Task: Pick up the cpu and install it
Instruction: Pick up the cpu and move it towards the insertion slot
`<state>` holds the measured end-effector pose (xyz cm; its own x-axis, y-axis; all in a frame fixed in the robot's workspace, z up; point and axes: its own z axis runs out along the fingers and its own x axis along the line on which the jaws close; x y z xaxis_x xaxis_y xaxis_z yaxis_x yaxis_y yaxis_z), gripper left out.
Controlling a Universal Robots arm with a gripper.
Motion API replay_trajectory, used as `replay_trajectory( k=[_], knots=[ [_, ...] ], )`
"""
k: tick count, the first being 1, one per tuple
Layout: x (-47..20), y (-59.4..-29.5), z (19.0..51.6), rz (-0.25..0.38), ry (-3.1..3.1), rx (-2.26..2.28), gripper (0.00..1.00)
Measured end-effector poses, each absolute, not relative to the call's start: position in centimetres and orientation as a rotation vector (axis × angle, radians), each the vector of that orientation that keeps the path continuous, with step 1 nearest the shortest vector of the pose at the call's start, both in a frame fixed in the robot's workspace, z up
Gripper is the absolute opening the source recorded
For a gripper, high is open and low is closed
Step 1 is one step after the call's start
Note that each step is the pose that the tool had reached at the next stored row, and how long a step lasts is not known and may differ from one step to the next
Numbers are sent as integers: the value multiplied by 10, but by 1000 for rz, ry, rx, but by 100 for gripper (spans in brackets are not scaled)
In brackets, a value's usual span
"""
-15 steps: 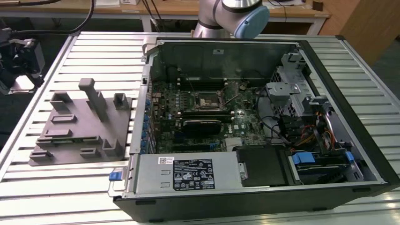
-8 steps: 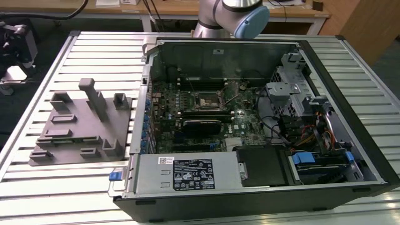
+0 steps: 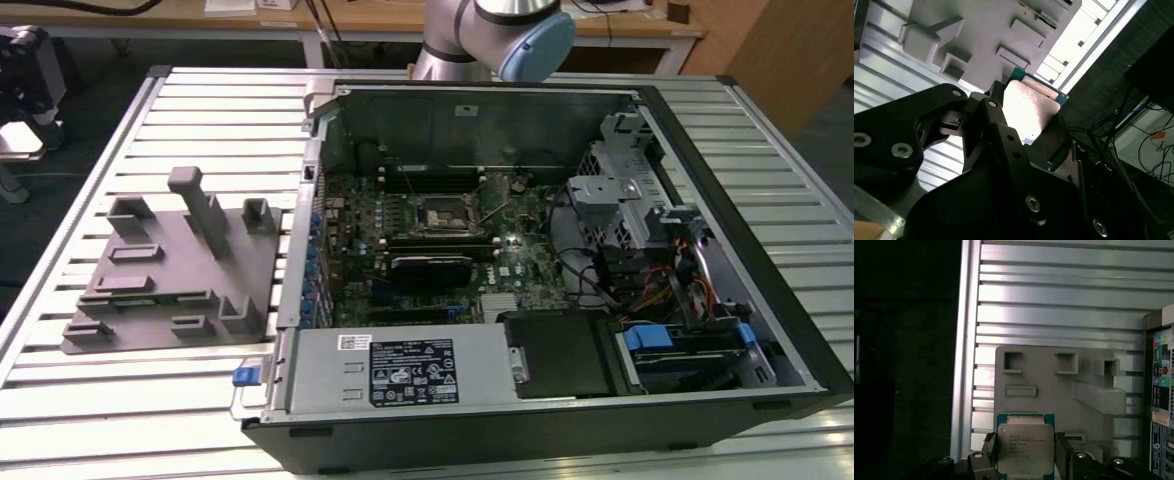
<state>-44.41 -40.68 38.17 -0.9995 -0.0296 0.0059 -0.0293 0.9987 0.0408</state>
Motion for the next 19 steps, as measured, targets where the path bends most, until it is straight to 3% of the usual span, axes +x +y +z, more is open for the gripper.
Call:
replay_trajectory(
  k=[19],
  knots=[
    [-409,-407,388,-64,-3134,46,54]
  ],
)
